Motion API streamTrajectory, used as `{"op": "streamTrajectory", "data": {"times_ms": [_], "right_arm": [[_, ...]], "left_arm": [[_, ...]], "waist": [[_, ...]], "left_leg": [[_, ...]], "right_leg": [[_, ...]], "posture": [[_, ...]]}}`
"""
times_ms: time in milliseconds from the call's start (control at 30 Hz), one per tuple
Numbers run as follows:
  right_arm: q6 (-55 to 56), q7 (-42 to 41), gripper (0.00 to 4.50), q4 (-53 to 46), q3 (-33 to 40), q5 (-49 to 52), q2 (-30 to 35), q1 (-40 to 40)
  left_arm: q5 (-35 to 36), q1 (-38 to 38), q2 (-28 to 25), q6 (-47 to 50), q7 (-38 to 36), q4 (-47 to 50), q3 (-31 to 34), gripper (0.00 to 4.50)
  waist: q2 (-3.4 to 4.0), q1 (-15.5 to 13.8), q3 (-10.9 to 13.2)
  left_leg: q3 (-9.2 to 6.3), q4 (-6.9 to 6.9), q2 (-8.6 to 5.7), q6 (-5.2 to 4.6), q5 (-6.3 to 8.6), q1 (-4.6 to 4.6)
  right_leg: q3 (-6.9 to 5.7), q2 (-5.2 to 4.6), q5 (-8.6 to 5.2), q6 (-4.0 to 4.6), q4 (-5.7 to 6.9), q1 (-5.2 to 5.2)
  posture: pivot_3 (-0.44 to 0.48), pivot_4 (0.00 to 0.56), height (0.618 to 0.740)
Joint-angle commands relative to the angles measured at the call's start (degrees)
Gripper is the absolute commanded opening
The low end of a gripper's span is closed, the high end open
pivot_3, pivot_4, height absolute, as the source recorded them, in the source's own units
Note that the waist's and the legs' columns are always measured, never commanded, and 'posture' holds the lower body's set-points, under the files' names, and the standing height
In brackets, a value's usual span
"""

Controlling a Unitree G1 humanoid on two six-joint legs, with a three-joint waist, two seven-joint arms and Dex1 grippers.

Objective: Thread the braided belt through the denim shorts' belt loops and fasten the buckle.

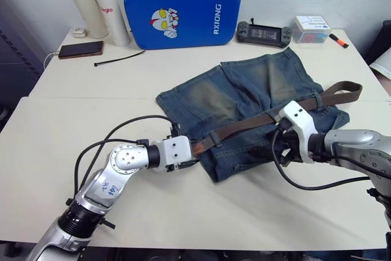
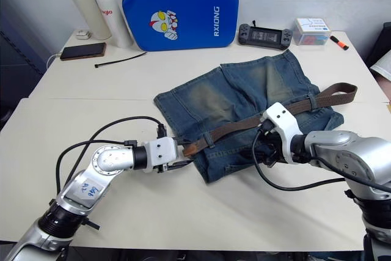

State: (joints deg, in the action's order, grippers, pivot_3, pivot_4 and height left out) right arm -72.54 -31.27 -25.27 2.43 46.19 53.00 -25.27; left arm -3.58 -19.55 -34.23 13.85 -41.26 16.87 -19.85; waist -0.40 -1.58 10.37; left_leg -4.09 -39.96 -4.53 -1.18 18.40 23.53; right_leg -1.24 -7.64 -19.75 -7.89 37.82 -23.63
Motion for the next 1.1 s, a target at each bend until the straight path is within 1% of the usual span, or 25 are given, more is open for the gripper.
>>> {"op": "streamTrajectory", "data": {"times_ms": [33, 100, 200, 233, 267, 300, 333, 433, 500, 533, 567, 600, 633, 700, 767, 867, 933, 1000, 1100], "right_arm": [[-0.01, -0.06, 4.50, -1.80, 0.53, -0.46, -0.38, -0.80], [-0.20, -0.30, 4.50, -1.89, 0.78, -0.51, -0.08, -0.80], [0.47, -1.36, 4.50, -2.43, 0.83, -0.81, 1.14, -0.83], [1.42, -2.36, 4.50, -2.70, 0.97, -0.92, 1.71, -1.12], [2.10, -3.09, 4.50, -2.86, 1.08, -1.02, 2.07, -1.34], [2.95, -3.74, 4.50, -3.01, 1.08, -1.44, 2.53, -1.78], [3.54, -4.23, 4.50, -3.09, 1.05, -1.84, 2.85, -2.07], [4.15, -3.44, 3.67, -1.52, 0.38, -4.55, 3.83, -3.79], [4.56, -2.74, 2.87, 0.37, -0.02, -6.33, 3.48, -4.72], [4.52, -2.35, 2.28, 1.28, 0.04, -6.92, 2.96, -5.08], [4.50, -1.91, 1.58, 2.45, -0.37, -7.73, 2.53, -5.49], [4.81, -1.71, 1.23, 4.03, -1.97, -9.35, 2.53, -5.56], [5.30, -1.72, 0.77, 5.38, -3.57, -10.90, 2.49, -5.45], [6.52, -1.43, 0.06, 8.22, -6.12, -13.55, 1.43, -4.92], [7.64, -1.41, 0.06, 10.35, -7.94, -15.52, 0.37, -4.73], [9.23, -1.40, 0.06, 13.68, -10.54, -18.40, -1.53, -4.54], [9.90, -1.73, 0.06, 15.03, -11.93, -19.95, -1.91, -4.63], [10.77, -2.35, 0.06, 15.99, -12.97, -21.38, -1.95, -4.66], [11.18, -3.86, 0.06, 17.67, -14.00, -22.42, -2.58, -6.80]], "left_arm": [[-1.59, -0.32, 0.88, -2.49, 1.17, -0.44, 0.60, 2.51], [-0.80, -0.04, 1.16, -2.39, 0.87, -0.74, 1.58, 2.05], [0.95, 0.28, 1.27, -1.93, 0.05, -0.57, 3.59, 0.95], [0.60, 0.36, 0.34, -2.23, -0.80, -0.39, 3.77, 0.48], [0.26, 0.41, -0.34, -2.46, -1.44, -0.27, 3.83, 0.13], [0.46, 0.58, -0.86, -2.32, -2.06, 0.12, 4.17, 0.04], [0.70, 0.69, -1.15, -2.19, -2.45, 0.39, 4.46, 0.04], [2.05, 0.20, -0.92, -1.20, -2.97, 0.99, 5.77, 0.00], [2.98, -0.53, -0.52, -0.03, -3.26, 1.40, 6.48, 0.00], [3.25, -0.84, -0.43, 0.46, -3.36, 1.56, 6.67, 0.00], [3.35, -1.15, -0.49, 0.77, -3.49, 1.52, 6.82, 0.00], [3.42, -1.34, -0.72, 1.02, -3.78, 1.56, 7.00, 0.00], [3.46, -1.39, -1.04, 1.14, -4.14, 1.57, 7.20, 0.00], [3.15, -1.04, -2.28, 1.28, -5.00, 1.66, 7.52, 0.00], [2.63, -0.20, -3.74, 1.01, -5.76, 1.66, 7.64, 0.00], [-0.67, 3.10, -8.63, -1.82, -6.78, 1.24, 7.22, 0.00], [-0.65, 5.48, -10.71, -1.83, -6.77, 1.06, 8.65, 0.00], [-0.61, 8.29, -13.48, -2.86, -6.66, 0.71, 11.38, 0.00], [0.35, 14.42, -19.03, -4.74, -7.14, -2.41, 18.97, 0.00]], "waist": [[0.00, 0.01, 0.00], [0.00, 0.01, 0.00], [0.00, 0.02, 0.00], [0.00, 0.02, 0.00], [0.00, 0.02, 0.00], [0.00, 0.03, 0.00], [0.00, 0.03, 0.00], [0.00, 0.09, 0.00], [0.00, 0.08, 0.00], [0.00, 0.08, 0.00], [0.00, 0.09, 0.00], [0.00, 0.08, 0.00], [0.00, 0.10, 0.00], [0.00, 0.12, 0.00], [0.00, 0.25, 0.00], [-0.03, 0.54, -0.05], [-0.07, 0.69, -0.09], [-0.25, 0.71, -0.21], [-0.40, 1.07, -0.31]], "left_leg": [[0.00, 0.00, 0.00, 0.00, 0.00, 0.00], [0.00, 0.00, 0.00, 0.00, 0.00, 0.00], [0.00, 0.00, 0.00, 0.00, 0.00, 0.00], [0.00, 0.00, 0.00, 0.00, 0.00, 0.00], [0.00, 0.00, 0.00, 0.00, 0.00, 0.00], [0.00, 0.00, 0.00, 0.00, 0.00, 0.00], [0.00, 0.00, 0.00, 0.00, 0.00, 0.00], [0.00, 0.01, 0.00, 0.00, 0.00, -0.01], [0.00, 0.01, 0.01, 0.00, 0.00, -0.01], [0.00, 0.01, 0.01, 0.00, 0.00, -0.01], [0.00, 0.01, 0.01, 0.00, 0.00, 0.00], [0.00, 0.01, 0.01, 0.00, 0.00, 0.00], [0.00, 0.01, 0.01, 0.00, 0.00, 0.00], [0.00, 0.01, 0.01, 0.00, 0.00, -0.01], [0.01, 0.01, 0.01, 0.00, 0.00, -0.01], [0.09, 0.06, 0.04, 0.01, 0.00, -0.07], [0.11, 0.12, 0.10, 0.05, 0.02, -0.25], [0.11, 0.10, 0.11, 0.05, 0.03, -0.29], [0.09, 0.08, 0.15, 0.09, 0.04, -0.34]], "right_leg": [[0.00, 0.00, 0.00, 0.00, 0.00, 0.00], [0.00, 0.00, 0.00, 0.00, 0.00, 0.00], [-0.01, 0.00, 0.00, 0.00, 0.01, -0.01], [-0.01, 0.00, 0.00, 0.00, 0.01, 0.00], [-0.01, 0.00, 0.00, 0.00, 0.01, -0.01], [-0.01, 0.00, 0.00, 0.00, 0.00, -0.01], [-0.01, 0.00, 0.00, 0.00, 0.00, -0.01], [-0.02, 0.00, 0.00, 0.00, 0.00, -0.01], [-0.02, 0.00, 0.00, 0.00, 0.01, -0.01], [-0.02, 0.00, 0.00, 0.00, 0.00, -0.01], [-0.01, 0.00, 0.00, 0.00, 0.00, -0.01], [-0.02, 0.00, 0.00, 0.00, 0.00, -0.01], [-0.02, 0.00, 0.00, 0.00, 0.00, -0.01], [-0.02, 0.01, 0.00, 0.00, 0.01, -0.01], [-0.01, 0.01, 0.00, 0.00, 0.01, -0.02], [-0.02, 0.04, 0.00, 0.00, 0.04, -0.05], [-0.01, 0.09, -0.01, 0.02, 0.01, 0.11], [0.01, 0.08, -0.01, 0.02, 0.01, 0.17], [0.10, 0.09, -0.02, 0.07, 0.02, 0.20]], "posture": [[0.000, 0.150, 0.677], [0.000, 0.150, 0.677], [0.000, 0.150, 0.677], [0.000, 0.150, 0.677], [0.000, 0.150, 0.677], [0.000, 0.150, 0.677], [0.000, 0.150, 0.677], [0.000, 0.150, 0.677], [0.000, 0.150, 0.677], [0.000, 0.150, 0.677], [0.000, 0.150, 0.677], [0.000, 0.150, 0.677], [0.000, 0.150, 0.677], [0.000, 0.150, 0.677], [0.000, 0.150, 0.677], [0.000, 0.150, 0.677], [0.000, 0.150, 0.677], [0.000, 0.150, 0.677], [0.000, 0.150, 0.677]]}}
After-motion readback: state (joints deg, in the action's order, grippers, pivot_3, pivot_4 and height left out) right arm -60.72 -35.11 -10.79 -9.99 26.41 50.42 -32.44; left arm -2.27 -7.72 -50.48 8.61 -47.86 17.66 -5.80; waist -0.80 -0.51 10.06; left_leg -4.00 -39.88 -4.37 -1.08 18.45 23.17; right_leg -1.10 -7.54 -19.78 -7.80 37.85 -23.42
